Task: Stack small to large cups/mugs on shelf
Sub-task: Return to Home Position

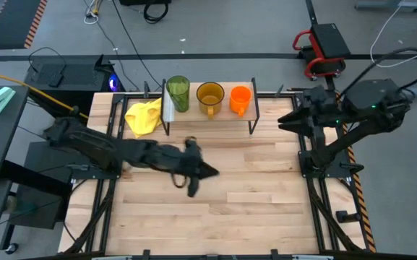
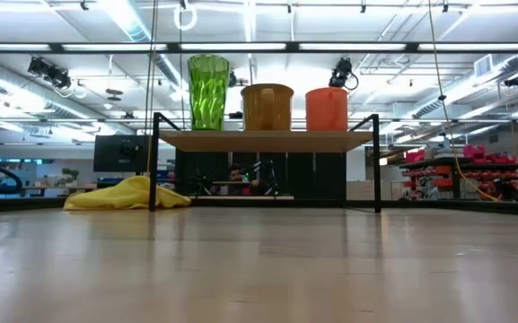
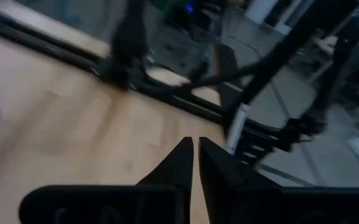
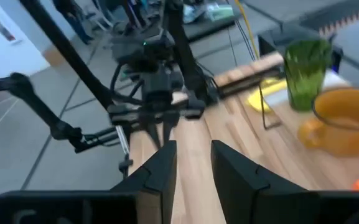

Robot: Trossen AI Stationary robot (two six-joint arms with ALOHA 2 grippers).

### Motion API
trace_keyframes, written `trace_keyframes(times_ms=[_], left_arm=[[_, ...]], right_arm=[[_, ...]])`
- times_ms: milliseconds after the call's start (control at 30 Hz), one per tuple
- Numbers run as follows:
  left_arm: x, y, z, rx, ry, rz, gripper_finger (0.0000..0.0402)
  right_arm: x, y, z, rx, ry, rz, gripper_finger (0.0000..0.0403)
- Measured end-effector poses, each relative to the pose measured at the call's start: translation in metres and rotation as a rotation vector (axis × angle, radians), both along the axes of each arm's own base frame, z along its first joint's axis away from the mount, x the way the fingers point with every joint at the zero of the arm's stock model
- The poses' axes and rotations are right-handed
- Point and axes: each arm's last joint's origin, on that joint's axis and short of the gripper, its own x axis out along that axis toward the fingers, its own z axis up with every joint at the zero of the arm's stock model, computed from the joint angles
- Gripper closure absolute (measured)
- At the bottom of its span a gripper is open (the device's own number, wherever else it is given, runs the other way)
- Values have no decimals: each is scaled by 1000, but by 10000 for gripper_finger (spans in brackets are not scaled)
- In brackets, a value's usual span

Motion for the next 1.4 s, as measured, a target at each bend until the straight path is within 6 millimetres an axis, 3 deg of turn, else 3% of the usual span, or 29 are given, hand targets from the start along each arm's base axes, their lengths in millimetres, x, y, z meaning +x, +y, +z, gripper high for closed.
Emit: trace_keyframes(times_ms=[200, 400, 633, 833, 967, 1133, 1400], left_arm=[[-38, 15, 33, 126, -47, 112, 375], [-57, 20, 53, 196, -122, 103, 377], [-60, 21, 55, 221, -127, 100, 367], [-60, 21, 55, 220, -128, 100, 369], [-60, 21, 55, 216, -128, 101, 374], [-60, 21, 54, 186, -126, 107, 376], [-60, 20, 54, 168, -126, 105, 366]], right_arm=[[-4, 7, 2, -41, -27, 17, 297], [-2, 5, 2, -57, -25, -4, 296], [1, 1, 5, 48, -50, -30, 297], [10, 3, 22, 164, -198, 304, 296], [28, -2, 22, 216, -201, 481, 297], [48, -24, 13, 170, -144, 357, 295], [43, -46, 19, 216, -205, 226, 298]])
